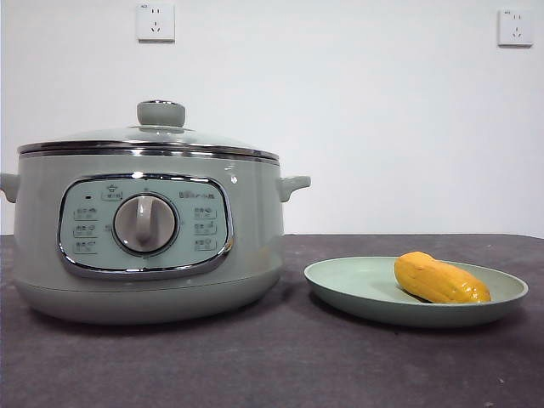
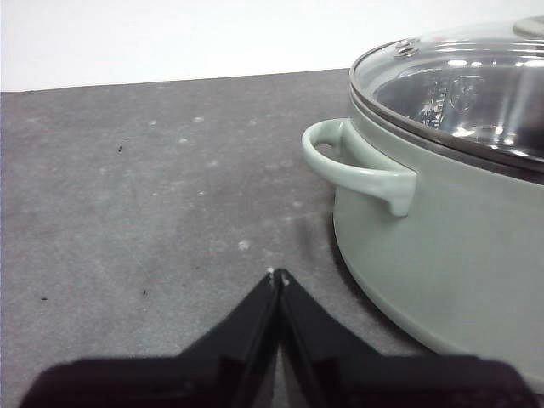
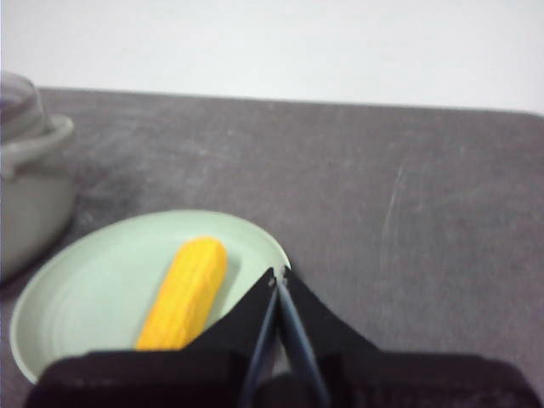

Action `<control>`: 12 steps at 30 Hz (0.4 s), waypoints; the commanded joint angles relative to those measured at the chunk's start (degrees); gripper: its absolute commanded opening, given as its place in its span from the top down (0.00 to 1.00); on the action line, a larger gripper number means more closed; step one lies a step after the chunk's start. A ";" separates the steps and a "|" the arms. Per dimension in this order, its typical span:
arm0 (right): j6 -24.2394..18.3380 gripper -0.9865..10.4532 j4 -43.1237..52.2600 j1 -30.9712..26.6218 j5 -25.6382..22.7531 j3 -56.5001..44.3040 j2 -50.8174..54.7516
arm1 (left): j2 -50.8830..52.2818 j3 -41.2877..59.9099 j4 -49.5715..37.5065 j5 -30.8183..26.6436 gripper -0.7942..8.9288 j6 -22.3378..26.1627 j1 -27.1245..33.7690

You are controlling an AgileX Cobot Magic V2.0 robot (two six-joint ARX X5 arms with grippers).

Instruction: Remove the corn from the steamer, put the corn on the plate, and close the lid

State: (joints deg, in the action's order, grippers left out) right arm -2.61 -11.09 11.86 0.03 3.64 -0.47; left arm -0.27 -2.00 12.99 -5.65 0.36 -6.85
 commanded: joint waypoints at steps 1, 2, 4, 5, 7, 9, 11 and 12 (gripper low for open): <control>-0.04 0.91 0.50 -0.28 0.00 -1.95 0.42 | 0.17 0.83 -0.22 -0.15 0.92 -0.55 0.22; -0.04 0.91 0.50 -0.31 -0.09 -2.34 0.42 | 0.17 0.83 -0.22 -0.15 0.92 -0.55 0.22; 0.00 0.91 0.50 -0.31 -0.07 -3.15 0.42 | 0.17 0.83 -0.22 -0.15 0.92 -0.55 0.22; 0.00 0.91 0.59 -0.31 -0.04 -3.17 0.42 | 0.17 0.83 -0.22 -0.15 0.92 -0.55 0.22; 0.13 0.91 0.59 -0.33 -0.07 -3.17 0.42 | 0.17 0.83 -0.22 -0.13 0.92 -0.55 0.22; 0.83 0.91 0.57 -0.31 -0.04 -3.17 0.37 | 0.17 0.83 -0.22 -0.17 0.92 -0.55 0.22; 2.05 0.91 0.59 -0.17 0.07 -3.15 -0.11 | 0.17 0.83 -0.22 -0.15 0.92 -0.55 0.22; 2.10 0.91 0.61 -0.17 0.04 -3.15 -0.28 | 0.17 0.83 -0.22 -0.15 0.92 -0.55 0.22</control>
State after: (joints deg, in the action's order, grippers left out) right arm -1.69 -10.74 11.62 0.01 1.26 -0.64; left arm -0.27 -2.00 12.99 -5.63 0.36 -6.85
